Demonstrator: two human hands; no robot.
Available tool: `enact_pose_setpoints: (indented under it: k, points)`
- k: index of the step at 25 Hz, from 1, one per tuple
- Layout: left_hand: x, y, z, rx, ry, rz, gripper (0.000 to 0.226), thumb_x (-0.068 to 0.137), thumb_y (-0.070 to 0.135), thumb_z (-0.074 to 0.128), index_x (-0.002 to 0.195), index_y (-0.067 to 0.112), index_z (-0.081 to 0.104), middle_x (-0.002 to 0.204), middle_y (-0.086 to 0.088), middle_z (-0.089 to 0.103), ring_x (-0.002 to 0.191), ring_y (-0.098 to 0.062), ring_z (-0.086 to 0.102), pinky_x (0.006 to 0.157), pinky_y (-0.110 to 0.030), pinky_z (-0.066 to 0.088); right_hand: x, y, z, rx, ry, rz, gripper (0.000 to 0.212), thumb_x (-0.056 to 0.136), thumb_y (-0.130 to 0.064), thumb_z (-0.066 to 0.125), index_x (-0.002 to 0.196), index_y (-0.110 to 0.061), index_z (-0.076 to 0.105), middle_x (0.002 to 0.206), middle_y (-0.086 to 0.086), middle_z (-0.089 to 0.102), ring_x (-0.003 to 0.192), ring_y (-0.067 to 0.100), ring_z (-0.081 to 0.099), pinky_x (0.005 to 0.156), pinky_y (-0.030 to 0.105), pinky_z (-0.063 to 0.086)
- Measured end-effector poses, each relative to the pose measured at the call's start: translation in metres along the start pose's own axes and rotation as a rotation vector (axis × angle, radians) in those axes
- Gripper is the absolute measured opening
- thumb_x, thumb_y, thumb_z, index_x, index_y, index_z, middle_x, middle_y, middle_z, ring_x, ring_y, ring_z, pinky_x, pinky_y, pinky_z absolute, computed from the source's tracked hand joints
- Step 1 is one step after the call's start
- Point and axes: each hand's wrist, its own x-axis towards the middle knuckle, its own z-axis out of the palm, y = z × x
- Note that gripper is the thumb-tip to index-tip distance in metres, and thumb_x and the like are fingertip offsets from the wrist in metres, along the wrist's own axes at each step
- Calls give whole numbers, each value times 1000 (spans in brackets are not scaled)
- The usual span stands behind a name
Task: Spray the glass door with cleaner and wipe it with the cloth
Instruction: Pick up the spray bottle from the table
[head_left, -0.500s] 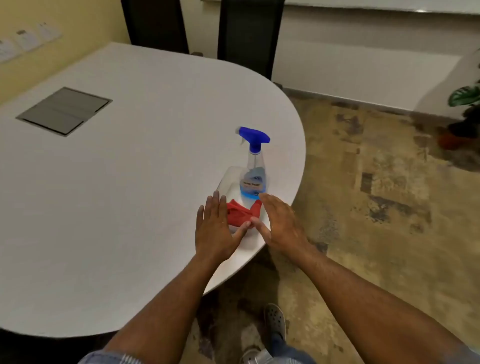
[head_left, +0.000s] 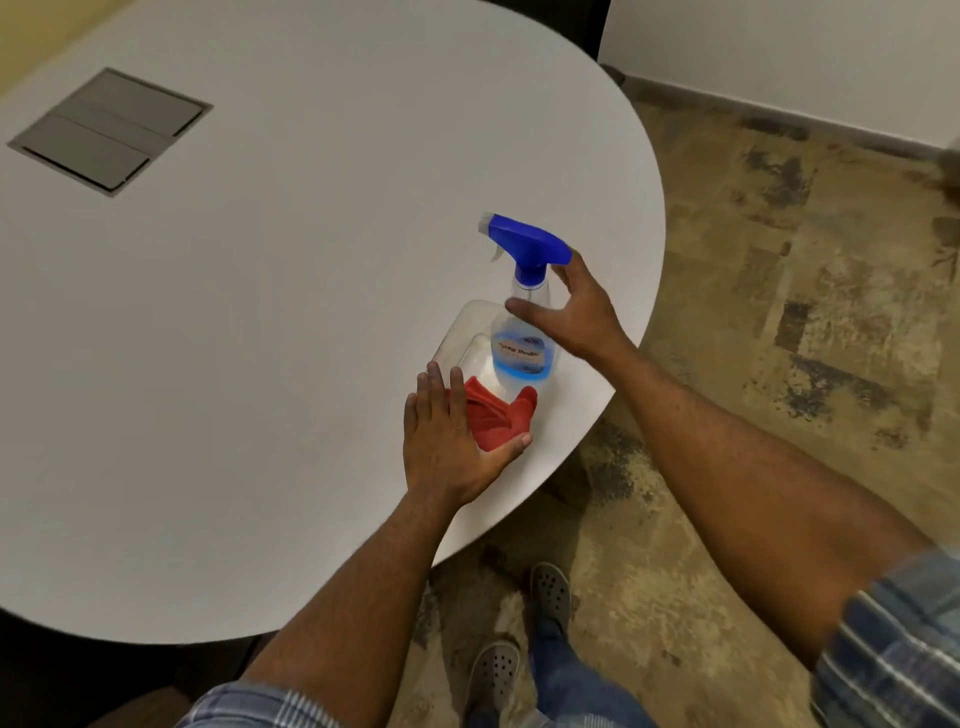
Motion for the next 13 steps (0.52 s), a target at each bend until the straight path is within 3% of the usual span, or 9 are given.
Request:
enact_pose_setpoints:
  k: [4, 7, 11, 13]
  points:
    - [0, -3, 6, 11, -7, -18, 120, 67, 98, 20, 157, 26, -11, 163, 0, -23, 150, -22, -22, 123, -44, -10, 30, -4, 6, 45, -96, -11, 64, 81, -30, 78, 133, -12, 47, 112, -4, 60, 106, 13, 54, 94, 31, 47]
    - [2, -3, 8, 50, -11, -18, 116, 69, 97, 16, 156, 27, -13, 162, 0, -26, 149, -23, -24, 123, -46, -9, 41, 0, 15, 88, -199, -34, 53, 84, -22, 75, 130, -10, 52, 122, 4, 66, 112, 16, 62, 100, 35, 49]
    - [3, -3, 9, 92, -4, -4, 114, 70, 97, 10, 157, 27, -10, 163, -2, -23, 150, -25, -23, 122, -47, -9, 38, -12, 23, 150, -187, -82, 43, 87, -14, 72, 126, -6, 56, 116, 1, 67, 102, 10, 66, 89, 17, 51]
    - [2, -4, 9, 100, 3, 4, 114, 69, 97, 5, 157, 27, -8, 164, -3, -20, 150, -26, -20, 122, -48, -8, 34, -29, 20, 182, -152, -115, 41, 87, -13, 71, 124, -2, 57, 114, 3, 68, 101, 12, 68, 89, 16, 52]
